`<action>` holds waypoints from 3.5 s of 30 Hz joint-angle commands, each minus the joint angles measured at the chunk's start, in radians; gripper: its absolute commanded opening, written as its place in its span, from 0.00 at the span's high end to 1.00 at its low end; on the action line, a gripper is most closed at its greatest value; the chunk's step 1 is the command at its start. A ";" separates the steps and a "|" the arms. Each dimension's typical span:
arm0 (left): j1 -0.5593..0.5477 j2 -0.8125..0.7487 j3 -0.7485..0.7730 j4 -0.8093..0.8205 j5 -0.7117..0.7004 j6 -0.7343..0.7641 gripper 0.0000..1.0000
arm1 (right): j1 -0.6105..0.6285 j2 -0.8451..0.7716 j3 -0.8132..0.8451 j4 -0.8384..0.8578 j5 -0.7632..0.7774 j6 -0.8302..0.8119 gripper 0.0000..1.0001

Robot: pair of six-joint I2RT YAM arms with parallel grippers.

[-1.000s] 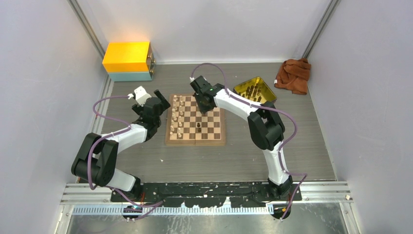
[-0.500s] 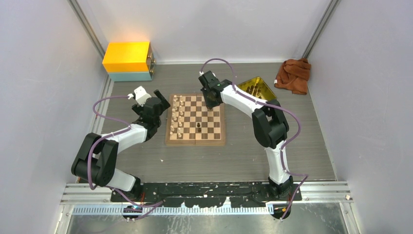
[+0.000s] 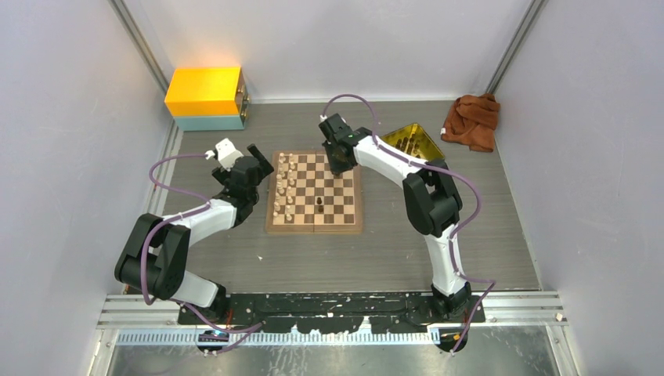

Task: Set up the chess pieces on the board
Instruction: Place the chess piece on the chessboard, then pick up the chess piece from the chessboard.

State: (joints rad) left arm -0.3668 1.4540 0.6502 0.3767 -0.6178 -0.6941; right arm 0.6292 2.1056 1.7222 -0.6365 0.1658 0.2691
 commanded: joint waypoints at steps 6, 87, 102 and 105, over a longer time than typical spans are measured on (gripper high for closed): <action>-0.006 -0.009 -0.003 0.056 -0.040 0.021 0.01 | -0.012 0.028 0.052 0.025 -0.012 0.013 0.89; -0.006 -0.018 -0.022 0.035 -0.043 0.002 0.01 | 0.220 -0.166 -0.158 0.049 -0.024 -0.005 0.64; -0.006 -0.017 -0.023 0.037 -0.048 0.005 0.01 | 0.220 -0.119 -0.127 0.057 -0.044 -0.010 0.64; -0.006 -0.017 -0.022 0.037 -0.049 0.008 0.01 | 0.221 -0.112 -0.124 0.056 -0.046 -0.010 0.64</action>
State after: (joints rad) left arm -0.3668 1.4540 0.6315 0.3748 -0.6277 -0.6979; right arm 0.8433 1.9907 1.5497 -0.6079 0.1287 0.2607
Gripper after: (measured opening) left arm 0.994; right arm 0.355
